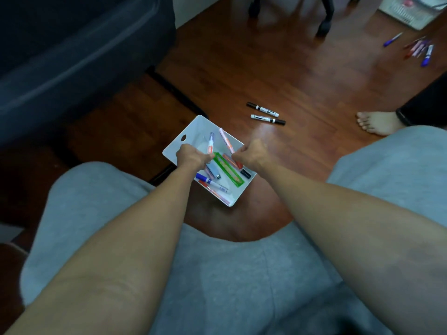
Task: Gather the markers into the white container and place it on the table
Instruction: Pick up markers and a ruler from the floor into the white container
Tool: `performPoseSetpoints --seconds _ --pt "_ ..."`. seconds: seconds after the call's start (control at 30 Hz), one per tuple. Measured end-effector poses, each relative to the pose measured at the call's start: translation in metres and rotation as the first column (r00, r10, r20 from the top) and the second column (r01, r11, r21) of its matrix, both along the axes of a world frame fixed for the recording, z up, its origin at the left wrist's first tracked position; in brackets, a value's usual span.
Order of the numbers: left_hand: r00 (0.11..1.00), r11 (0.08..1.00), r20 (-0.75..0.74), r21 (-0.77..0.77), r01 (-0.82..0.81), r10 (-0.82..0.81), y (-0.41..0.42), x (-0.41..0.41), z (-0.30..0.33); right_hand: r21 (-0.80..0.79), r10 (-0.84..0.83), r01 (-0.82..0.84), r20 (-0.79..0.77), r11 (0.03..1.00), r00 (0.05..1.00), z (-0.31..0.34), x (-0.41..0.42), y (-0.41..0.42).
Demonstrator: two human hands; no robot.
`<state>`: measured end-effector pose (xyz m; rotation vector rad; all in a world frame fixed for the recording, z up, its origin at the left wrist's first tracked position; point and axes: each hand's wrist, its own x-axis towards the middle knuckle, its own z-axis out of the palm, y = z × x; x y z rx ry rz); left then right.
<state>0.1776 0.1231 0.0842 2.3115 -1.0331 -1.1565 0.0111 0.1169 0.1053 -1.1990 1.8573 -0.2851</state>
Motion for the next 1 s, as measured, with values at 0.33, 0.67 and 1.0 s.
performPoseSetpoints --seconds 0.33,0.67,1.0 --pt "0.997 0.986 -0.077 -0.167 -0.005 -0.008 -0.057 0.002 0.041 -0.132 -0.144 0.151 0.062 0.980 0.988 0.027 -0.028 -0.035" --pt "0.985 0.966 -0.053 -0.210 0.149 -0.164 -0.142 -0.081 0.012 -0.133 -0.356 0.361 0.054 0.923 0.933 -0.032 -0.101 -0.101" --pt "0.968 0.954 0.045 -0.168 0.249 -0.245 -0.218 -0.133 -0.083 -0.243 -0.428 0.419 0.021 0.875 0.904 -0.108 -0.172 -0.185"
